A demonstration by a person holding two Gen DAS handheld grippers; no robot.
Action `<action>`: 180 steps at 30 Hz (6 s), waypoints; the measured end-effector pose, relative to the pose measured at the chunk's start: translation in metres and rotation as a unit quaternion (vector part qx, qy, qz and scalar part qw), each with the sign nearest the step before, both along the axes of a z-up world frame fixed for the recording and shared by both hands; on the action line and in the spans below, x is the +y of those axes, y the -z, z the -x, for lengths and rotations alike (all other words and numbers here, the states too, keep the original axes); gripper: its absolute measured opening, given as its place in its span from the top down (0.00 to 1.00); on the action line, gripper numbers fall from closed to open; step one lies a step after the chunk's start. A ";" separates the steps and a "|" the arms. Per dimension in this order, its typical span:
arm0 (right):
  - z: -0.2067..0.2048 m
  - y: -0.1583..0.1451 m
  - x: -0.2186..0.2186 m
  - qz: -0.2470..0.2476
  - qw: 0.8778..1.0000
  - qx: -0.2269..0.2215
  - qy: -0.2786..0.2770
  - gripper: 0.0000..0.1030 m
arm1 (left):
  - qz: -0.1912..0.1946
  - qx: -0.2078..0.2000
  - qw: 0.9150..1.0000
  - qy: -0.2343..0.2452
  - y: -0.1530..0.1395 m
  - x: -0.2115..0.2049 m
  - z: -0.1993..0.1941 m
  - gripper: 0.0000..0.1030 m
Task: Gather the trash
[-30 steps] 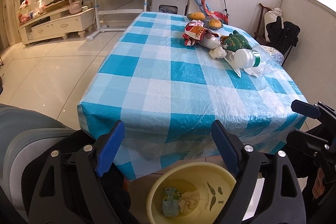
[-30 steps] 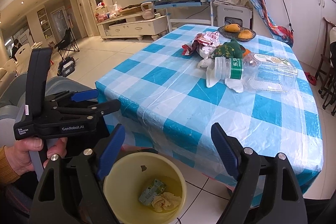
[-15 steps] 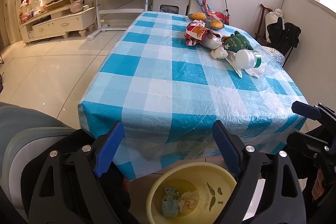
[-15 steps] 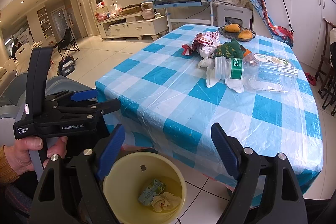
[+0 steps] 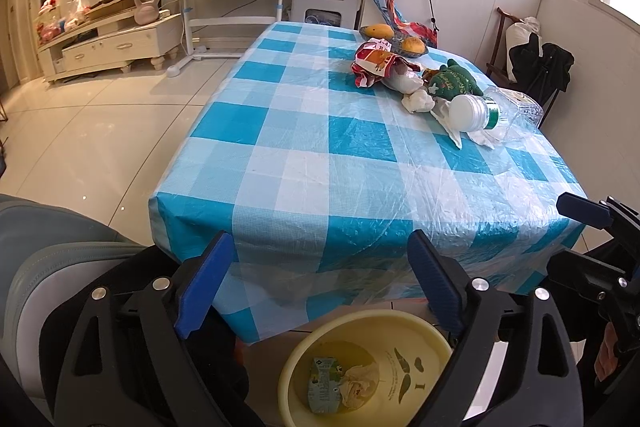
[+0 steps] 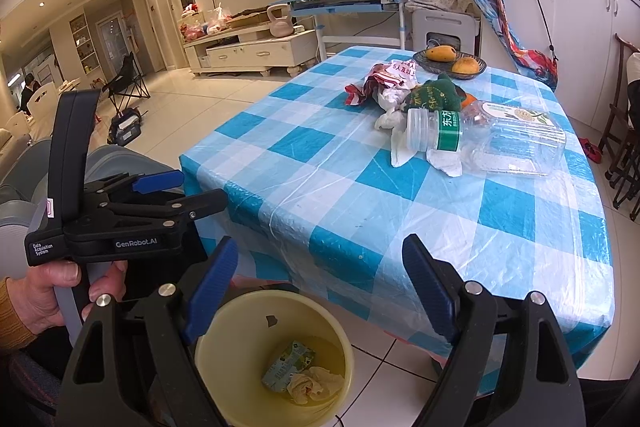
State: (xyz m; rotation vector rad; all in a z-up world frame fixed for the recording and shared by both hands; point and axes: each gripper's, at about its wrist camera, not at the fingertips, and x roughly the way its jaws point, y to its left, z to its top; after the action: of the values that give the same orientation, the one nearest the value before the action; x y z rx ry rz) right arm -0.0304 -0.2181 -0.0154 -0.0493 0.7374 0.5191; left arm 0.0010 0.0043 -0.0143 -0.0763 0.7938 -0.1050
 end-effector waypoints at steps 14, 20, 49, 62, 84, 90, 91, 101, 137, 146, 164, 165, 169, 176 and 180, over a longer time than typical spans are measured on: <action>-0.005 -0.007 -0.010 -0.005 1.000 -0.014 0.018 0.21 | 0.003 -0.012 1.000 0.004 -0.003 0.000 0.002 0.15; -0.010 -0.013 -0.023 -0.015 0.999 -0.018 0.039 0.20 | 0.003 -0.021 1.000 0.012 -0.010 -0.007 -0.002 0.15; -0.123 -0.040 -0.055 0.138 0.987 -0.061 -0.063 0.16 | 0.040 -0.018 0.998 0.053 -0.035 -0.052 -0.090 0.15; -0.159 0.000 -0.037 0.252 0.954 -0.011 -0.164 0.15 | -0.003 0.011 0.999 0.037 -0.024 -0.066 -0.171 0.15; -0.150 -0.015 -0.055 0.103 0.986 0.054 -0.120 0.46 | 0.015 -0.017 0.997 0.078 -0.030 -0.054 -0.190 0.98; -0.145 -0.029 -0.062 0.029 0.994 0.048 -0.089 0.46 | 0.011 0.002 0.997 0.081 -0.028 -0.046 -0.176 0.91; -0.142 -0.032 -0.064 0.018 0.995 0.046 -0.083 0.46 | 0.014 0.011 0.996 0.083 -0.028 -0.048 -0.177 0.83; -0.146 -0.041 -0.080 -0.039 0.997 0.034 -0.056 0.46 | -0.060 0.010 0.998 0.018 -0.033 -0.098 -0.220 0.26; -0.102 -0.044 -0.065 -0.095 0.991 0.024 -0.090 0.46 | 0.190 -0.043 0.981 -0.010 -0.089 0.027 -0.094 0.98; -0.035 0.004 -0.009 -0.064 0.976 0.116 -0.174 0.46 | 0.173 -0.026 0.984 -0.014 -0.065 0.034 -0.021 0.98; 0.009 0.015 0.011 -0.070 0.976 0.124 -0.164 0.30 | 0.153 0.037 0.987 0.016 -0.027 0.033 0.050 0.98; 0.009 0.011 0.006 -0.078 0.978 0.114 -0.153 0.30 | 0.149 0.044 0.988 0.021 -0.025 0.030 0.053 0.98; 0.010 -0.004 -0.012 -0.104 0.985 0.080 -0.108 0.28 | 0.121 0.080 0.988 0.050 -0.014 0.011 0.069 0.98; 0.009 -0.019 -0.036 -0.131 0.989 0.041 -0.046 0.24 | 0.054 0.150 0.980 0.121 0.006 -0.024 0.078 0.98; 0.006 -0.020 -0.040 -0.136 0.990 0.029 -0.025 0.23 | 0.012 0.138 0.983 0.121 0.001 -0.032 0.075 0.74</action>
State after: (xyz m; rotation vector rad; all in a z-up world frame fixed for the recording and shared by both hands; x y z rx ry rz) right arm -0.0359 -0.2585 0.0048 0.2022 0.7183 0.6668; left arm -0.0737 -0.0281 -0.0151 -0.0160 1.0783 -0.3393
